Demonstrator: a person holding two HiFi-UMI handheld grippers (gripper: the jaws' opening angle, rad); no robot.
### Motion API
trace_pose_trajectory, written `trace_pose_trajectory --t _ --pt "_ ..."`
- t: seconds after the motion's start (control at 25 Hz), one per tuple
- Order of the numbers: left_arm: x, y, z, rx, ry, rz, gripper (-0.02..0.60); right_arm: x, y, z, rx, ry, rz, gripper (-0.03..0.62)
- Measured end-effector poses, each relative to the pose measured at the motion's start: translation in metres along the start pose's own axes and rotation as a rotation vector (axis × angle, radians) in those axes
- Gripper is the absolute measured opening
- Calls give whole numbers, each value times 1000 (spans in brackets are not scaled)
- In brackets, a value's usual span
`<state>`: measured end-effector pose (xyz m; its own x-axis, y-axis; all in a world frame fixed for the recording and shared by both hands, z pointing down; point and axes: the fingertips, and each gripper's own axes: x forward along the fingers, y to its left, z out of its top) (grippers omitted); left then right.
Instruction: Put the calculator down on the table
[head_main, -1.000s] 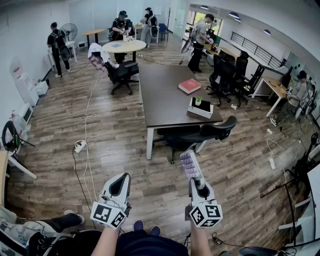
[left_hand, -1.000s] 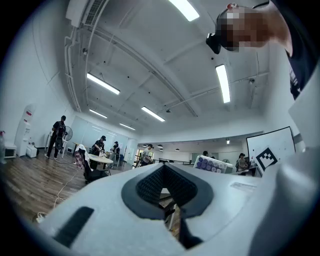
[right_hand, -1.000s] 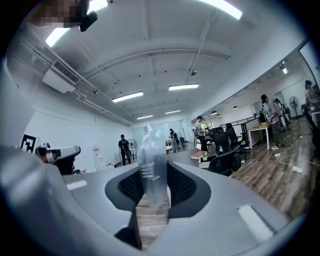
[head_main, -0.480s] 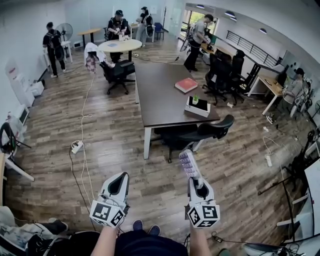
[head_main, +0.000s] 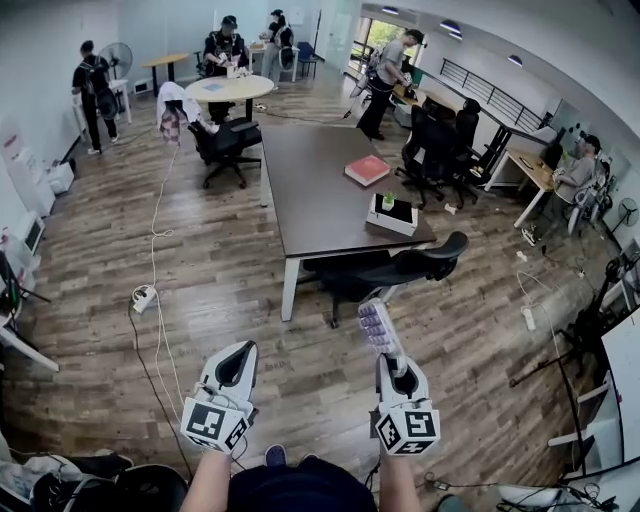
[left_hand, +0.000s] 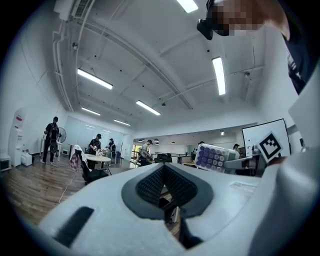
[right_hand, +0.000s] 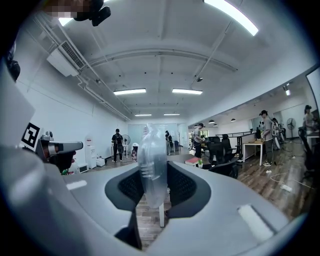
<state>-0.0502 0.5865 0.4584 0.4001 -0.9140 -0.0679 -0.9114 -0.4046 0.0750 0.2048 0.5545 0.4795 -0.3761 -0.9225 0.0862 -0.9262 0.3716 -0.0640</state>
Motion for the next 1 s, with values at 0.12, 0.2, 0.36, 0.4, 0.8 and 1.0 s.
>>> trace_pose_trajectory --t 0.12,0.2,0.36,0.4,0.8,1.0 --pt "5 11 -3 1 5 -18 -5 8 6 -1 -9 -10 -11 120" --pt "10 16 -4 2 5 -29 -5 15 7 -2 -19 -9 -16 118" --pt "20 32 -3 -4 6 -39 -5 31 11 -4 -26 -1 -24 118" --pt "24 36 -4 -6 6 -42 -5 35 11 -3 -27 -1 -26 118" --pt "87 81 -18 -26 14 -43 -5 116 -6 -4 -24 0 -22 118" --pt "134 105 -22 -19 26 -31 -5 168 -26 -3 -8 6 -18 118"
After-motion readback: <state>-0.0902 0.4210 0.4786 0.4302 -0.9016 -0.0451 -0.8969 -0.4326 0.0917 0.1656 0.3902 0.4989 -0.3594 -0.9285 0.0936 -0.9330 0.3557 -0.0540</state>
